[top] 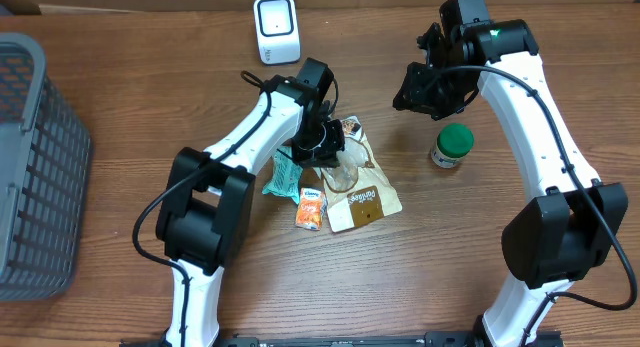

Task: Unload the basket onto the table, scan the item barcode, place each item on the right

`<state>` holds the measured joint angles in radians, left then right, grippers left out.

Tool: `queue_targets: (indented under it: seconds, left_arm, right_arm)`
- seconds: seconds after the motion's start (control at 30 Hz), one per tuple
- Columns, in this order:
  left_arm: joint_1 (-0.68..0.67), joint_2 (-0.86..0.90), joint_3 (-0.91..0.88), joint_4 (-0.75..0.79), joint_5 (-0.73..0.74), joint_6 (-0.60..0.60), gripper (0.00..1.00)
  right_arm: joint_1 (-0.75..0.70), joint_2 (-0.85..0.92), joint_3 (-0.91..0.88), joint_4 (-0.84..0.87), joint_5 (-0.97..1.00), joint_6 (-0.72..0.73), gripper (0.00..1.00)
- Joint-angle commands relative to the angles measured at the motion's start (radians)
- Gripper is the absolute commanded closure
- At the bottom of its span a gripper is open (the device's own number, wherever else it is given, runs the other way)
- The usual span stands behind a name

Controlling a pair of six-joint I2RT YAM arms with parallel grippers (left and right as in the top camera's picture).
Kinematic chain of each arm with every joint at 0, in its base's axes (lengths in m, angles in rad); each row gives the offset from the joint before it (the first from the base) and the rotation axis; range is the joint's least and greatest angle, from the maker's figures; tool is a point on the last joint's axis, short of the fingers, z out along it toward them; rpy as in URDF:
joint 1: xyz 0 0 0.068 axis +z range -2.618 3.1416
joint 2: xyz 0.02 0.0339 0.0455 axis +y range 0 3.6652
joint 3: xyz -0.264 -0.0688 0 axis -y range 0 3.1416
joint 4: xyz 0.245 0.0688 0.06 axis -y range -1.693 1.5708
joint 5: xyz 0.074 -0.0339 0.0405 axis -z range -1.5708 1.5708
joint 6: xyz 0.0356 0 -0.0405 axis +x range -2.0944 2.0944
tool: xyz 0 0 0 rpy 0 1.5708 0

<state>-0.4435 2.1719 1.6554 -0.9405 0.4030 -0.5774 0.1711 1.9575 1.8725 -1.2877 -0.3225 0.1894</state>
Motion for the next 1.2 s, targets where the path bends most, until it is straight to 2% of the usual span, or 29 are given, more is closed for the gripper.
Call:
queue_targets:
  seconds: [0.0, 0.13, 0.27, 0.4, 0.57, 0.63, 0.7, 0.87, 1.17]
  left_arm:
    - [0.004, 0.016, 0.0, 0.019, -0.219, 0.057, 0.96]
    - [0.004, 0.016, 0.001, 0.082, -0.342, 0.238, 0.96]
    - [0.004, 0.016, 0.001, 0.183, -0.354, 0.413, 0.96]
    - [0.004, 0.012, 0.01, 0.223, -0.309, 0.44, 0.96]
    - [0.024, -0.006, 0.066, 0.192, -0.087, 0.443, 0.96]
    - [0.039, -0.008, 0.075, 0.178, 0.018, 0.409, 0.96]
    - [0.048, -0.002, 0.072, 0.166, 0.082, 0.325, 0.96]
    - [0.048, 0.001, 0.016, 0.204, 0.1, 0.155, 0.96]
    - [0.021, 0.001, -0.152, 0.42, 0.168, -0.032, 0.96]
  right_arm:
    - [0.0, 0.008, -0.004, 0.0, 0.012, -0.004, 0.69]
    - [0.0, 0.009, -0.004, 0.003, 0.012, -0.004, 0.68]
    - [0.001, 0.013, -0.004, 0.007, 0.012, -0.004, 0.68]
    - [0.001, 0.019, -0.004, 0.007, 0.012, -0.004, 0.68]
    - [0.0, 0.029, -0.004, 0.018, 0.012, -0.004, 0.68]
    - [0.0, 0.035, -0.004, 0.019, 0.011, -0.004, 0.68]
    - [0.001, 0.043, -0.004, 0.02, 0.011, -0.004, 0.68]
    - [0.001, 0.059, -0.004, 0.021, 0.011, -0.004, 0.68]
    - [0.001, 0.066, -0.005, 0.017, 0.011, -0.004, 0.68]
